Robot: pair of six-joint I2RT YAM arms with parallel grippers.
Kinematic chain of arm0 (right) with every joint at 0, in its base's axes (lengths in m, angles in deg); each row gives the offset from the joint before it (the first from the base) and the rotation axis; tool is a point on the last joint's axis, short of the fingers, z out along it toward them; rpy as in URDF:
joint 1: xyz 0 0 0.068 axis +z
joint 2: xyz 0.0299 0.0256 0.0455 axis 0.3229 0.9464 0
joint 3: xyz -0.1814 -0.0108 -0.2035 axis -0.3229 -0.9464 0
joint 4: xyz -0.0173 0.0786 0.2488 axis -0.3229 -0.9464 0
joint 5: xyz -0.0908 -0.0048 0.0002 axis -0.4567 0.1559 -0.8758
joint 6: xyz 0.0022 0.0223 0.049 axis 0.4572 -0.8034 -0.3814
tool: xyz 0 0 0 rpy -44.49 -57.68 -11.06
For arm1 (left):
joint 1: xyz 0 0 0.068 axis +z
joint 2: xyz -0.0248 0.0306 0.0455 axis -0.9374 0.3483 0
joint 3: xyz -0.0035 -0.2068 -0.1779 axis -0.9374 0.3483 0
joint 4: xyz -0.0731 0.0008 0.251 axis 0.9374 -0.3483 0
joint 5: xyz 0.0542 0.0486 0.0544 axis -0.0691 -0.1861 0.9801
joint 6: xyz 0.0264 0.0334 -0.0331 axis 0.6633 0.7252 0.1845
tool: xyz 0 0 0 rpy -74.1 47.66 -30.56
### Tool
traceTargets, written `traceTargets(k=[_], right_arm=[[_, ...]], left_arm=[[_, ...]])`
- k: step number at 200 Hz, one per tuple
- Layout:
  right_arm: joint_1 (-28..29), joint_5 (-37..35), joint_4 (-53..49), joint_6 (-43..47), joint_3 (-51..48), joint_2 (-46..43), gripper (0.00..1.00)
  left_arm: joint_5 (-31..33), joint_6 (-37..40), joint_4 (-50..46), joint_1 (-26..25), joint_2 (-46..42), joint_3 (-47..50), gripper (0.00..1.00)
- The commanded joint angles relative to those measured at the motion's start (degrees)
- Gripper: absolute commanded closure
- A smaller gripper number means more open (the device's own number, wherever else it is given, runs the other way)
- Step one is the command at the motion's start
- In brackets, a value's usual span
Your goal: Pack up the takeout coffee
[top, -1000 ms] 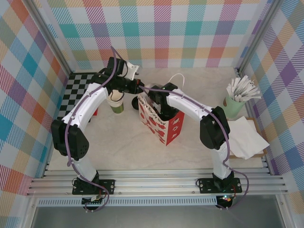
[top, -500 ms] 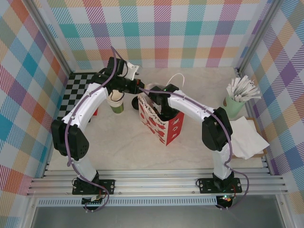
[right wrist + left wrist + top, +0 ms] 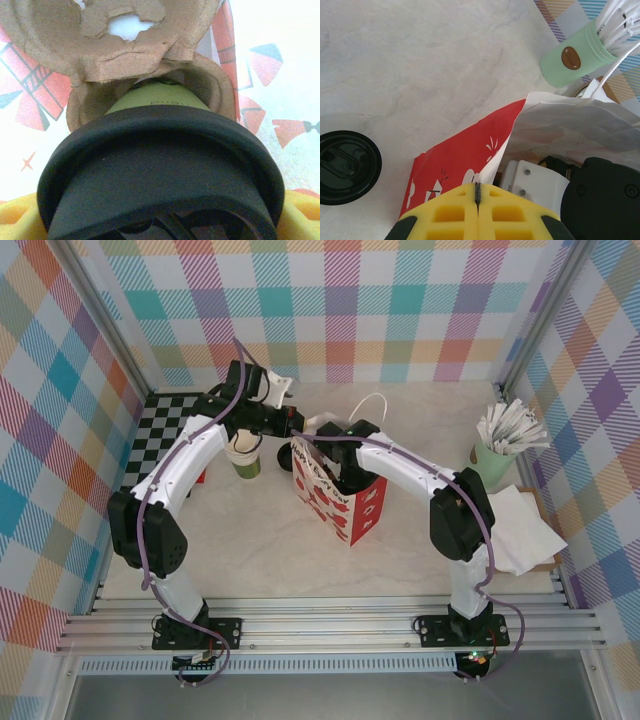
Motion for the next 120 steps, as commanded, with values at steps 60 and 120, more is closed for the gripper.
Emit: traceTargets(k=[60,120], right_arm=[[-0.18,-2.82,3.92,0.28,-0.2,-2.81,0.78],[-0.18,-2.59,6.56,0.63,-3.04,-3.81,0.78]], left_arm=[[-0.76,-0.09,-1.67,0.26,1.39,0.28,1.0],[-0.86,-0.1,-1.75,0.26,1.75,0.04,1.0]])
